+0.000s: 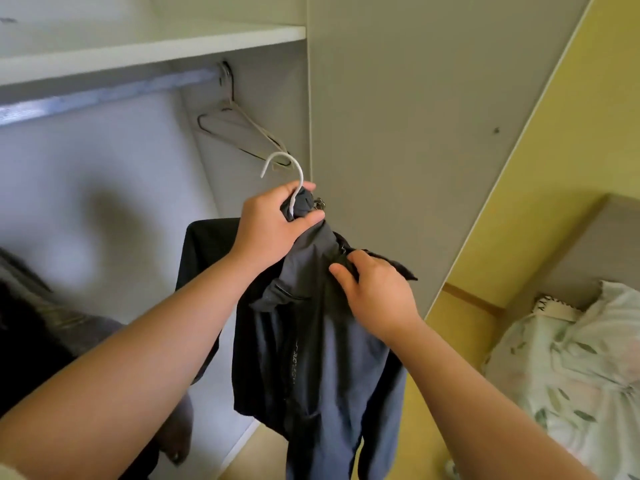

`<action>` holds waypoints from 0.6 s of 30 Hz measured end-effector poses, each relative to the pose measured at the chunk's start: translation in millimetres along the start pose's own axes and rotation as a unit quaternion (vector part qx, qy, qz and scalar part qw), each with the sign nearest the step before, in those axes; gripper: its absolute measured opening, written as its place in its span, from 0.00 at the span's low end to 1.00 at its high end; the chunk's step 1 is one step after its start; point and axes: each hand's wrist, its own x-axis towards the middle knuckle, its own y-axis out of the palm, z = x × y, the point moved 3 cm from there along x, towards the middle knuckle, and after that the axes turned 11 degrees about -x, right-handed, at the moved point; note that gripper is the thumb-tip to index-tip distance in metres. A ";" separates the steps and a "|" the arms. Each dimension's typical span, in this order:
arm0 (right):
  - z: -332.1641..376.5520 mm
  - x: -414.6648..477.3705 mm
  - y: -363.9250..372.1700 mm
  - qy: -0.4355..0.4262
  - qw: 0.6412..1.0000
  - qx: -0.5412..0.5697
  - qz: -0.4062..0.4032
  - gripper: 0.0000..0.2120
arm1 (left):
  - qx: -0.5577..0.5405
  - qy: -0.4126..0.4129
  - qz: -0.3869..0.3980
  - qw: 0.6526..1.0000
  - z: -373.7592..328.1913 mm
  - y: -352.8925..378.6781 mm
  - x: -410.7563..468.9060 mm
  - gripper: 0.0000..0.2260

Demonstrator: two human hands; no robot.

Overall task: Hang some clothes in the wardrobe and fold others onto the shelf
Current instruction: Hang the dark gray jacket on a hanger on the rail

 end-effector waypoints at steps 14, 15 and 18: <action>18.7 128.8 50.0 0.013 0.988 0.150 0.043 0.15 | 0.223 -0.123 -0.130 0.958 60.3 -84.5 48.8 0.23; 21.8 137.8 51.8 0.004 0.988 0.145 0.045 0.15 | 0.223 -0.136 -0.161 0.952 61.9 -89.0 47.6 0.20; 32.2 161.8 58.3 -0.009 0.989 0.139 0.051 0.14 | 0.143 -0.175 -0.271 0.935 71.8 -93.3 37.2 0.15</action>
